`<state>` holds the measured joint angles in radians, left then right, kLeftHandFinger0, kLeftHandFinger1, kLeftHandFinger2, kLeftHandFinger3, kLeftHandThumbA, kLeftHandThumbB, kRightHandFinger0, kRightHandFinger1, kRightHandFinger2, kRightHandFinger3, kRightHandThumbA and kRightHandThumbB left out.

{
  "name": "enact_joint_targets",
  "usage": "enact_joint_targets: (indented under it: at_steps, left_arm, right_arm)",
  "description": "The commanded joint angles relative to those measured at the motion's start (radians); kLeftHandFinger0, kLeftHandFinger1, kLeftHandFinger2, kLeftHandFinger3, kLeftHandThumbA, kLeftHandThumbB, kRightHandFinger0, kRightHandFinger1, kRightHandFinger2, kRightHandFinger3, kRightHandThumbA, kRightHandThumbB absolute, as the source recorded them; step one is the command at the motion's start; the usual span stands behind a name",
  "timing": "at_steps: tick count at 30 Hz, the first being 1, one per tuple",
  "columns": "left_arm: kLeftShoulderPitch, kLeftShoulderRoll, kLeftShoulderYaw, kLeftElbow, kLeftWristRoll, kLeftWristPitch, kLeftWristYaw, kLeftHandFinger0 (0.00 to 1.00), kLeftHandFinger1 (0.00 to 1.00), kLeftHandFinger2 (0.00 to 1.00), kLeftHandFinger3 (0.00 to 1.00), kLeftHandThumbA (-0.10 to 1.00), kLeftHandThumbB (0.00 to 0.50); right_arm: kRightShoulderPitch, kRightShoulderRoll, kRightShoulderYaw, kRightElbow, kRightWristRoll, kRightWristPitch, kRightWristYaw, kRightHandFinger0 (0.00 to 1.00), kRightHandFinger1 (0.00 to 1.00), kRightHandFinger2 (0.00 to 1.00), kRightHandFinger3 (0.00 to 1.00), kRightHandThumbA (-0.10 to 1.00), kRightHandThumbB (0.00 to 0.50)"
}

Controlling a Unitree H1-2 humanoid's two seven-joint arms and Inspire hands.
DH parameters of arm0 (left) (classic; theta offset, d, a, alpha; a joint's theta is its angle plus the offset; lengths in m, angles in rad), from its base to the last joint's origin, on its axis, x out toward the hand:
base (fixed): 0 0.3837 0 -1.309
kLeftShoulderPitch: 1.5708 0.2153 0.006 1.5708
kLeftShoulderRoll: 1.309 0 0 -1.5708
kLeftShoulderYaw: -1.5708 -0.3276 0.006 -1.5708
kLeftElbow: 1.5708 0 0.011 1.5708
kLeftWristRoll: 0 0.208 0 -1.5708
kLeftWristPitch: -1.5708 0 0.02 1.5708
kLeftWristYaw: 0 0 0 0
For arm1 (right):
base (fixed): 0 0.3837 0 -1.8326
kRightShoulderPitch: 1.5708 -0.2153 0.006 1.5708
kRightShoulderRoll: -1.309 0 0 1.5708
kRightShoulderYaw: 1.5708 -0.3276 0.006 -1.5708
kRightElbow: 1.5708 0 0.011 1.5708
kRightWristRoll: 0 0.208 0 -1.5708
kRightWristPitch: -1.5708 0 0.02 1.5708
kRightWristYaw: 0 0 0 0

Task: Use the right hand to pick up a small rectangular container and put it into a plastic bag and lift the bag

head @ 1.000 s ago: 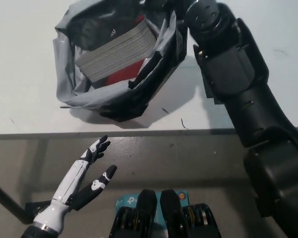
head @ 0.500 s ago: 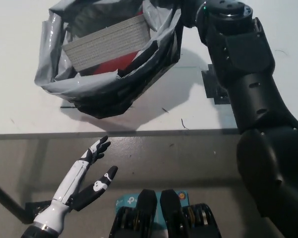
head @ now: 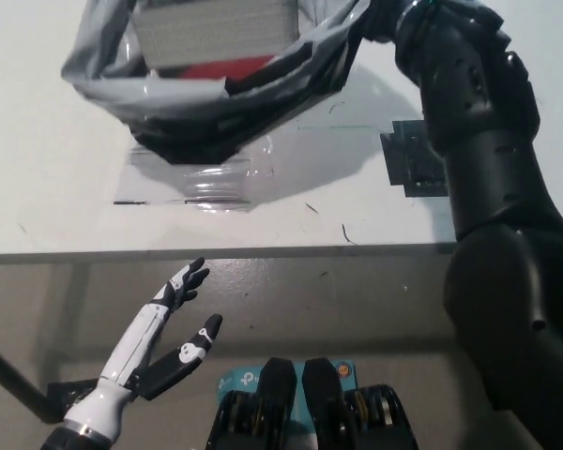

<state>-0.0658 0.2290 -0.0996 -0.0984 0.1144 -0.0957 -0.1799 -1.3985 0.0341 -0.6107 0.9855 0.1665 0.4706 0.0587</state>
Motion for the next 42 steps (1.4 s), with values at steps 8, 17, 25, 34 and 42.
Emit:
enact_joint_targets:
  at_steps: [8,17,25,34,42]
  left_arm:
    - [0.0,0.018,-0.015,-0.049,0.027,-0.004,-0.014,1.0,1.0,1.0,1.0,0.65,0.296]
    - [-0.001,0.015,-0.018,-0.054,0.022,-0.005,-0.018,1.0,1.0,1.0,1.0,0.62,0.289]
    - [-0.005,0.017,-0.019,-0.06,0.017,0.007,-0.023,1.0,1.0,1.0,1.0,0.61,0.292]
    - [-0.009,0.02,-0.024,-0.069,0.02,0.019,-0.029,1.0,1.0,1.0,1.0,0.63,0.291]
    - [-0.017,0.013,-0.026,-0.067,0.006,0.023,-0.037,1.0,1.0,1.0,1.0,0.59,0.294]
  right_arm:
    - [-0.495,-0.034,-0.134,-0.168,0.568,-0.001,-0.279,0.0,0.3,0.66,1.0,0.45,0.0]
    - [-0.471,-0.016,-0.063,-0.275,0.604,-0.001,-0.346,0.0,0.29,0.7,1.0,0.43,0.0]
    - [-0.392,0.016,-0.079,-0.261,0.638,-0.001,-0.406,0.0,0.32,0.72,1.0,0.41,0.0]
    - [-0.209,0.052,-0.046,-0.064,0.502,-0.073,-0.385,0.0,0.26,0.69,1.0,0.08,0.0]
    - [-0.051,0.05,0.038,0.251,0.43,-0.271,-0.323,0.0,0.12,0.61,1.0,0.03,0.0]
